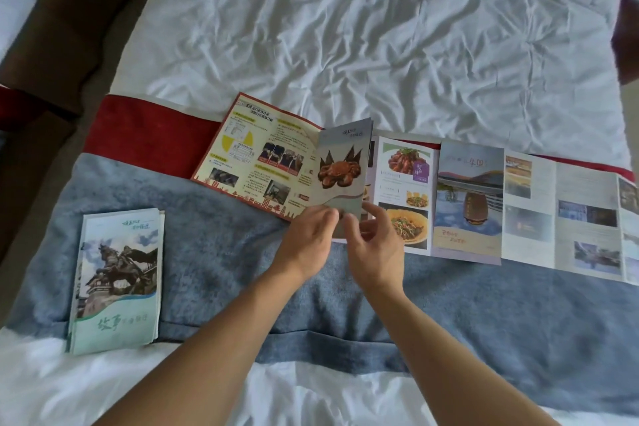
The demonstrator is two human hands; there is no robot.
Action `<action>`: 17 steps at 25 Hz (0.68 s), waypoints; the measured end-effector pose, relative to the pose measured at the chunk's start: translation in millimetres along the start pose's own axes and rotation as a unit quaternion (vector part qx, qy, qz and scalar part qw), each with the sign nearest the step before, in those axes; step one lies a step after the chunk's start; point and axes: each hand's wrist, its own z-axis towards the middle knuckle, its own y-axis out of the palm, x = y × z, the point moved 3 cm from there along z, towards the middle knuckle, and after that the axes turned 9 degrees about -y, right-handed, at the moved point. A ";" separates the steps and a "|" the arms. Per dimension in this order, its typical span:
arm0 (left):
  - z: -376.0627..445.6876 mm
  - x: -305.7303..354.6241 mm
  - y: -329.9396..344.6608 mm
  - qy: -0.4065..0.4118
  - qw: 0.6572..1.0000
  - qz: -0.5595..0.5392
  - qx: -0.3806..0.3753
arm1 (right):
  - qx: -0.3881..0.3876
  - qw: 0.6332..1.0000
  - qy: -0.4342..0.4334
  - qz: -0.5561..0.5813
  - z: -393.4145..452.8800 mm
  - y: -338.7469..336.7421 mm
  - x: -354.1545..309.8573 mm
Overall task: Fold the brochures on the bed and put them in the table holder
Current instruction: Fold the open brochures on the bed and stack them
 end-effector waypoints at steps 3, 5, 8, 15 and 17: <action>9.9 -15.2 6.6 -0.031 0.992 0.114 0.032 | 0.006 0.998 0.057 -0.038 10.4 -7.9 21.5; 15.6 -17.5 8.5 -0.044 0.985 0.155 0.069 | 0.003 0.995 0.080 -0.063 12.1 -12.3 32.5; 25.3 -18.4 9.1 -0.090 0.974 0.179 0.110 | 0.017 0.986 0.077 -0.147 13.6 -21.5 51.7; 48.3 -11.6 19.3 -0.182 0.963 0.117 0.157 | -0.051 0.982 0.067 -0.169 20.0 -28.4 68.3; 47.7 -7.9 26.1 -0.182 0.966 0.097 0.153 | -0.038 0.986 0.068 -0.148 22.9 -30.8 65.9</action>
